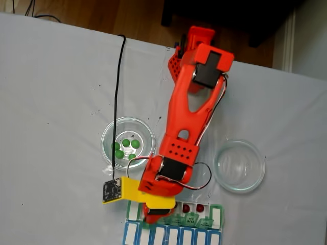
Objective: Sort medicines into box.
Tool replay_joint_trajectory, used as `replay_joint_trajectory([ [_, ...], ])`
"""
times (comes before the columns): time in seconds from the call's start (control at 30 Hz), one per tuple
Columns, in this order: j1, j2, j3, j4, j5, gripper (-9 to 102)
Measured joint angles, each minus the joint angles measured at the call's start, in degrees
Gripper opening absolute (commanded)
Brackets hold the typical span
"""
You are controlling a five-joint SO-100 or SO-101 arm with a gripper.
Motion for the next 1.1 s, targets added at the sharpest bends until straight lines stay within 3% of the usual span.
replay_joint_trajectory([
  [0.53,-3.8,37.5,24.3,6.0,4.6,1],
  [0.73,-5.8,39.1,25.7,8.2,4.6,1],
  [1.1,4.0,39.6,22.3,16.9,-0.4,3],
])
